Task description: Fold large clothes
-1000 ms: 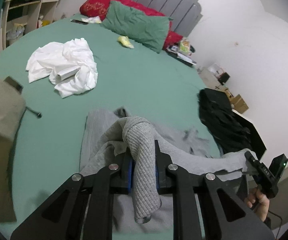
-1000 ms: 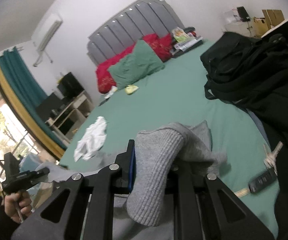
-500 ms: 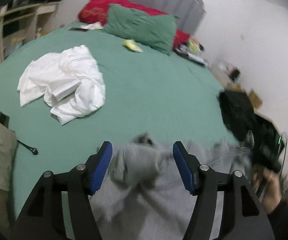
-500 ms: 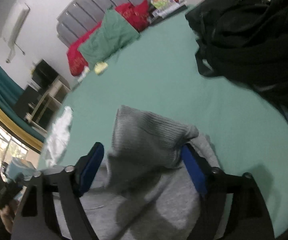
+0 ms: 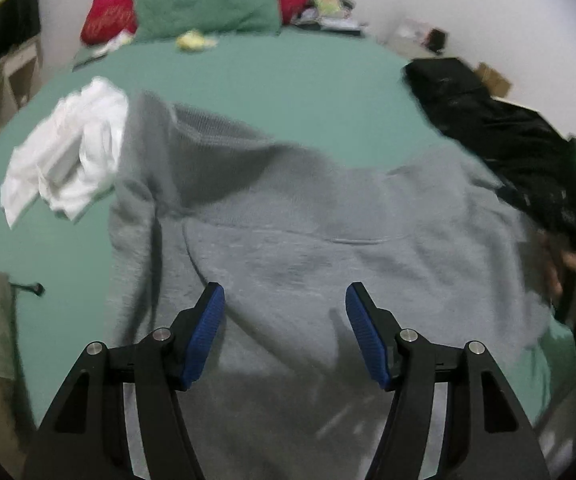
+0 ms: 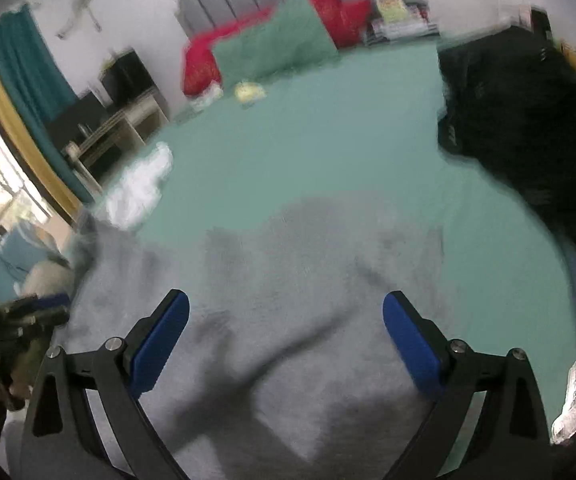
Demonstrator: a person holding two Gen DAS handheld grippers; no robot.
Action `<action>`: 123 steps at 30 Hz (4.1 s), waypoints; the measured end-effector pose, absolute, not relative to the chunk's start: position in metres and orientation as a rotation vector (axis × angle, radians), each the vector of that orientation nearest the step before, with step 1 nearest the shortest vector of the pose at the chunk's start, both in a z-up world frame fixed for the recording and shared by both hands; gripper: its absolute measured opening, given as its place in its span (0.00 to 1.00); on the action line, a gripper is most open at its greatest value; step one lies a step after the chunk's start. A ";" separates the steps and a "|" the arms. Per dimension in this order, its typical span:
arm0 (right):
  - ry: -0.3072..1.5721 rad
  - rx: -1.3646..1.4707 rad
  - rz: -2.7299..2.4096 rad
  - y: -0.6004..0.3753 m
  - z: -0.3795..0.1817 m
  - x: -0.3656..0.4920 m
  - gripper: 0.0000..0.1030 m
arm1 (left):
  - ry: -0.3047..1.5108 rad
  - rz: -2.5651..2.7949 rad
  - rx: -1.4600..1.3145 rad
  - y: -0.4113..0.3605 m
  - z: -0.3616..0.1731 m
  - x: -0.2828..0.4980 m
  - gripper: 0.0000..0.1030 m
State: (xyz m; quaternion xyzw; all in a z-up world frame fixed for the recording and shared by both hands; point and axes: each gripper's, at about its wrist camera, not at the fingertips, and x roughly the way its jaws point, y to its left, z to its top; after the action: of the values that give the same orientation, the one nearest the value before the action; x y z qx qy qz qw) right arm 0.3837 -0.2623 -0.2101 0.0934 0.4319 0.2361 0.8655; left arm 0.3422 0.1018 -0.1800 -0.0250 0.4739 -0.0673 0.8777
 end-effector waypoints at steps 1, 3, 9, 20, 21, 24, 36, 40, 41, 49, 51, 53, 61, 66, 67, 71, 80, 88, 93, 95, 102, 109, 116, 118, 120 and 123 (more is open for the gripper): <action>0.918 0.176 0.466 -0.263 -0.221 0.384 0.94 | 0.996 -0.112 -0.055 0.105 -0.187 0.349 0.64; 0.933 0.156 0.422 -0.265 -0.238 0.386 0.94 | 0.990 -0.022 -0.045 0.118 -0.199 0.360 0.64; 0.869 0.058 0.378 -0.264 -0.227 0.379 0.94 | 0.893 0.126 -0.092 0.154 -0.198 0.349 0.69; 0.862 0.296 0.289 -0.337 -0.208 0.306 0.94 | 0.890 0.067 -0.245 0.200 -0.192 0.253 0.71; 0.867 0.324 0.300 -0.339 -0.211 0.298 0.94 | 0.907 0.052 -0.225 0.196 -0.197 0.244 0.71; 0.916 0.400 0.350 -0.335 -0.227 0.276 0.83 | 0.958 0.014 -0.216 0.185 -0.213 0.224 0.71; 0.911 0.419 0.467 -0.334 -0.205 0.223 0.14 | 0.883 -0.085 -0.313 0.174 -0.164 0.161 0.13; 0.909 0.408 0.483 -0.349 -0.188 0.187 0.13 | 0.927 -0.087 -0.376 0.176 -0.152 0.130 0.12; 0.912 0.389 0.478 -0.349 -0.186 0.178 0.13 | 0.950 -0.088 -0.398 0.177 -0.153 0.120 0.12; 1.047 0.370 0.431 -0.359 -0.208 0.158 0.25 | 1.083 -0.057 -0.328 0.165 -0.171 0.093 0.24; 1.028 0.340 0.384 -0.363 -0.203 0.162 0.48 | 1.057 -0.030 -0.319 0.171 -0.163 0.100 0.45; 0.949 0.297 0.319 -0.368 -0.186 0.163 0.64 | 0.978 -0.011 -0.305 0.178 -0.144 0.108 0.57; 0.841 0.303 0.444 -0.358 -0.174 0.264 0.68 | 0.935 -0.044 -0.165 0.163 -0.140 0.213 0.60; 0.944 0.254 0.485 -0.330 -0.208 0.346 0.68 | 0.947 -0.076 -0.117 0.154 -0.153 0.271 0.60; 0.965 0.240 0.482 -0.325 -0.218 0.357 0.63 | 0.965 -0.079 -0.103 0.155 -0.158 0.281 0.60; 0.994 0.212 0.458 -0.321 -0.230 0.367 0.28 | 1.007 -0.106 -0.100 0.158 -0.182 0.309 0.47; 0.723 0.056 0.386 -0.308 -0.161 0.364 0.20 | 0.898 0.101 -0.216 0.207 -0.172 0.300 0.00; 0.920 0.036 0.273 -0.306 -0.226 0.384 0.52 | 0.933 0.022 -0.197 0.190 -0.157 0.294 0.13; 0.833 0.009 0.226 -0.322 -0.196 0.349 0.80 | 0.910 -0.069 -0.153 0.142 -0.139 0.275 0.49; 0.825 0.072 0.262 -0.328 -0.185 0.328 0.81 | 0.927 -0.104 -0.153 0.121 -0.141 0.268 0.49; 0.836 0.098 0.325 -0.328 -0.181 0.258 0.81 | 0.973 -0.136 -0.195 0.071 -0.162 0.232 0.49; 0.939 0.297 0.401 -0.361 -0.203 0.226 0.81 | 0.982 -0.135 -0.193 0.043 -0.167 0.197 0.49; 1.054 0.581 0.456 -0.379 -0.239 0.229 0.81 | 0.973 -0.130 -0.255 0.039 -0.162 0.185 0.49; 1.062 0.637 0.480 -0.378 -0.246 0.233 0.81 | 0.969 -0.135 -0.239 0.036 -0.161 0.186 0.49; 1.060 0.622 0.489 -0.372 -0.246 0.237 0.81 | 0.967 -0.135 -0.227 0.035 -0.161 0.189 0.49; 1.062 0.620 0.502 -0.361 -0.250 0.251 0.81 | 0.959 -0.135 -0.224 0.035 -0.163 0.196 0.49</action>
State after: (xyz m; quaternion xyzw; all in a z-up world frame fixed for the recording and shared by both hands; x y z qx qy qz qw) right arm 0.2506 -0.3610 -0.2503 0.2878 0.4927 0.2328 0.7875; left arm 0.1959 0.0346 -0.1628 -0.1075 0.4600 -0.0649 0.8790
